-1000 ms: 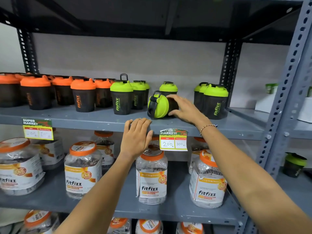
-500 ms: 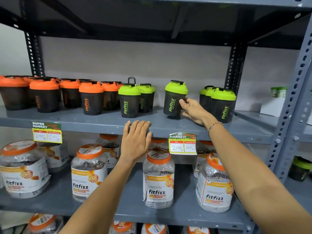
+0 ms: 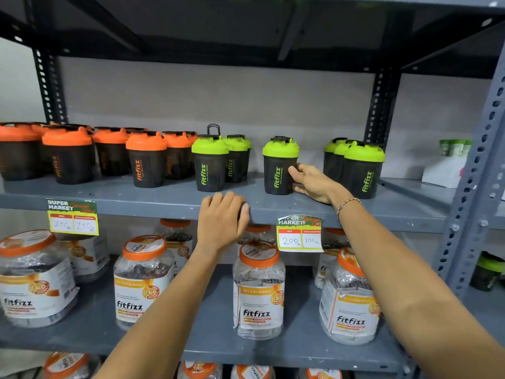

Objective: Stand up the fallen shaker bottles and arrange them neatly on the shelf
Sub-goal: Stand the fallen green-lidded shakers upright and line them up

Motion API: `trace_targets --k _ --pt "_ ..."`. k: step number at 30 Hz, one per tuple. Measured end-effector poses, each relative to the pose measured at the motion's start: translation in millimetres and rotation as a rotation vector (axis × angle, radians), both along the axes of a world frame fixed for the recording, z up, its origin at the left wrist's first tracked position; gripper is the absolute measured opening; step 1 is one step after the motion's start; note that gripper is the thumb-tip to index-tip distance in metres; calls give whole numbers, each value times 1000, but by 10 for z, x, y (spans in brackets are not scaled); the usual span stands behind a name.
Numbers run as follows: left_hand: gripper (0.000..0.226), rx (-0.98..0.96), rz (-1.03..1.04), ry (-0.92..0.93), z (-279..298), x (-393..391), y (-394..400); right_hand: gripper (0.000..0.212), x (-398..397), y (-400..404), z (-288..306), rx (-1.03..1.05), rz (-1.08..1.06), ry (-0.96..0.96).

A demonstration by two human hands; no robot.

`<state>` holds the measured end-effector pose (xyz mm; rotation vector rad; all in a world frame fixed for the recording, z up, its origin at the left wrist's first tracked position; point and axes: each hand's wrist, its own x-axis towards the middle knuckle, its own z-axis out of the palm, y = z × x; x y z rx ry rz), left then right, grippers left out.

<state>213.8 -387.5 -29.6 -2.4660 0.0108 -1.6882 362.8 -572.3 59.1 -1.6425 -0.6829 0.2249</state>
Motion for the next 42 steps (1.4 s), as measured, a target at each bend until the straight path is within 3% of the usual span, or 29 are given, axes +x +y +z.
trace_targets --k 4,7,9,11,14,27,30,37,42 --pt "36 -271 -101 147 430 30 60 40 11 -20 -5 -21 5 9" --pt "15 -583 -186 -3 573 77 242 43 -41 -47 -10 -33 -68 -34" --pt "55 -821 -177 23 686 131 356 52 -46 -39 -35 22 -136 -109" --pt "90 -1035 -184 178 797 195 444 58 -53 -6 -44 9 -136 -168" --pt "104 -1198 -207 395 865 294 534 71 -64 98 -32 -128 -162 -211" --pt "86 -1035 -146 461 826 423 514 73 -72 -27 -34 -166 -314 -179" --pt "84 -1037 -217 496 824 454 444 73 -72 -139 -34 -146 -320 -164" --pt "77 -980 -165 541 840 433 359 74 -128 -58 -7 -155 -288 -153" --pt "75 -953 -167 523 811 419 326 61 -131 -22 -42 -146 -276 -156"
